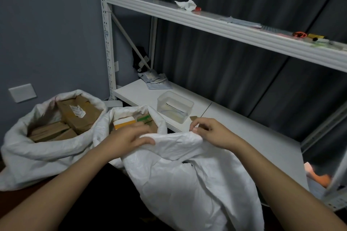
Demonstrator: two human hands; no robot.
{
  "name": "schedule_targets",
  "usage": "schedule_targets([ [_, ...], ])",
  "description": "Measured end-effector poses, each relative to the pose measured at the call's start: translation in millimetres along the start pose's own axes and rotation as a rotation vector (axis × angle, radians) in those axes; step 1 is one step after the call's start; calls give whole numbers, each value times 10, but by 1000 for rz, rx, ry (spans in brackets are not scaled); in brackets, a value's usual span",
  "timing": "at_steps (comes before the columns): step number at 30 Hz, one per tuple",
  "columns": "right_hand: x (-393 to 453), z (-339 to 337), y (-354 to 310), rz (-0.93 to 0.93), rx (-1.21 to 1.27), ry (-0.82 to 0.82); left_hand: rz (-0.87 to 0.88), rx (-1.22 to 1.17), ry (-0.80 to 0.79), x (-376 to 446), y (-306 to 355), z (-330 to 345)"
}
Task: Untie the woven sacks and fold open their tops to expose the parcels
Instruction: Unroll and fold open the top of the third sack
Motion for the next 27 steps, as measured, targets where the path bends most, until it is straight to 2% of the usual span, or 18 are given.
schedule_targets([
  [4,-7,1,-57,-64,-112,-74,-37,86,97,14,-149,-15],
  [7,14,73,-104,-31,-267,-91,-253,250,-76,12,-281,119],
  [9,40,160,-117,26,-263,-85,-357,398,-72,44,-181,170],
  [12,92,287,-141,78,-13,-82,-272,199,60,115,273,243],
  [14,102,333,-213,77,164,-95,-194,141,-5,188,484,390],
  [16,72,277,-310,21,169,-108,-274,31,-93,254,410,473],
  [17,54,219,-294,6,54,-112,-335,-61,-134,272,316,461],
  [19,-17,112,-170,5,-506,-98,-463,-209,-135,271,160,367],
  [20,-50,88,-107,21,-755,-76,-526,-196,-102,268,98,316],
  [21,-78,101,-50,51,-819,-55,-552,-71,-51,269,68,268],
  [22,-101,141,-16,84,-732,-49,-532,115,8,283,110,228],
  [23,-108,192,14,113,-517,-53,-452,255,73,307,218,222],
  [25,-105,253,10,210,-22,-97,-225,314,103,387,544,360],
  [26,-115,261,-19,255,144,-140,-130,324,65,425,685,460],
  [27,-126,257,-42,277,210,-180,-77,335,28,469,736,537],
])
Point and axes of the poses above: each hand's wrist, its own x-axis towards the middle knuckle, its own z-axis out of the palm, y = z × x, the point moved 5 cm from there along x, towards the middle knuckle, and after that the axes turned 2 degrees about -y, right-handed, at the moved point
